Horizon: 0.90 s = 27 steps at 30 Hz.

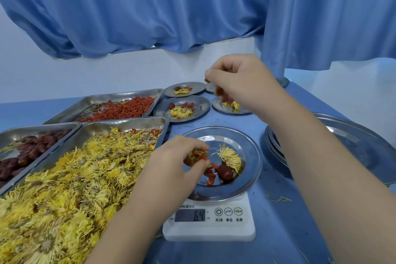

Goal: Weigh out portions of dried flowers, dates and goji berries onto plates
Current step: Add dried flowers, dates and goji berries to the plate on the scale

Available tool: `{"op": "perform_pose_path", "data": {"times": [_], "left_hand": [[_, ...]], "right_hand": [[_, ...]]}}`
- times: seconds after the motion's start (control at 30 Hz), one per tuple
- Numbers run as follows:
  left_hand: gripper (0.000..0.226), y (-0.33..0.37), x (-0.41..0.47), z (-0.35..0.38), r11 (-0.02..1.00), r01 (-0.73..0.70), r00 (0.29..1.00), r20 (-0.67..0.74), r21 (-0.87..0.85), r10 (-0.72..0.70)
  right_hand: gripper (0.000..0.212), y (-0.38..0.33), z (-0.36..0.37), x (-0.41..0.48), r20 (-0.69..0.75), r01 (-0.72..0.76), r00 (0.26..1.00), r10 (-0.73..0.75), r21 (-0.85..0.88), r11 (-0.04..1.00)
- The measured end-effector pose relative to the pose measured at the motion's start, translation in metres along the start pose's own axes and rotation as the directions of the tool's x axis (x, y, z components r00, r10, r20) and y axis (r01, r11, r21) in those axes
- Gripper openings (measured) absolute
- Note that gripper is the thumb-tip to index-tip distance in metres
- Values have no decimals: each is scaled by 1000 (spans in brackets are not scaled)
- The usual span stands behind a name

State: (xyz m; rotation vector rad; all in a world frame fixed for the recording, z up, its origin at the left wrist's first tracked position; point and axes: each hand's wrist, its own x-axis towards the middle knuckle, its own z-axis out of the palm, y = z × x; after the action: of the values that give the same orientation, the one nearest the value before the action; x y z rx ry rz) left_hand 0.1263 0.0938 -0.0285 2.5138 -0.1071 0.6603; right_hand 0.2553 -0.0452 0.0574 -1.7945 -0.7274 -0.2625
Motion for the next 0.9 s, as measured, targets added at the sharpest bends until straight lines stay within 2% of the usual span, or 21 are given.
{"op": "perform_pose_path", "data": {"times": [0.07,0.13,0.23,0.33,0.4,0.47,0.6,0.67,0.77,0.9], "left_hand": [[20,0,-1,1,1000,-28,1000,-8,5,28],[23,0,-3,2,999,-42,999,-3,25,42],[30,-4,-5,2,998,-49,999,-1,33,49],[35,-4,-7,2,998,-59,998,-14,23,59],[32,-1,-8,3,999,-31,999,-29,10,32],[23,1,-9,4,1000,12,998,-60,-2,-13],[30,-1,-7,4,999,31,996,-88,39,-27],[25,-4,-7,3,999,19,996,-86,50,-14],[11,-7,-8,3,1000,-3,998,-62,1,3],[24,-7,-9,2,994,14,999,-32,-106,-17]], "right_hand": [[18,0,1,-2,95,-41,994,47,-63,997],[18,-1,1,-5,259,-40,962,90,-194,980],[15,-6,1,-11,497,12,843,205,-398,917],[15,-13,2,-16,592,3,743,312,-469,883],[13,-19,2,-19,607,9,722,332,-489,872],[14,-24,1,-22,604,25,725,331,-504,864],[17,-32,-1,-25,565,67,744,357,-594,802],[17,-35,-2,-26,539,89,768,346,-625,776],[17,-36,-3,-30,471,97,836,281,-632,769],[18,-25,-10,-48,332,121,931,153,-675,728]]}}
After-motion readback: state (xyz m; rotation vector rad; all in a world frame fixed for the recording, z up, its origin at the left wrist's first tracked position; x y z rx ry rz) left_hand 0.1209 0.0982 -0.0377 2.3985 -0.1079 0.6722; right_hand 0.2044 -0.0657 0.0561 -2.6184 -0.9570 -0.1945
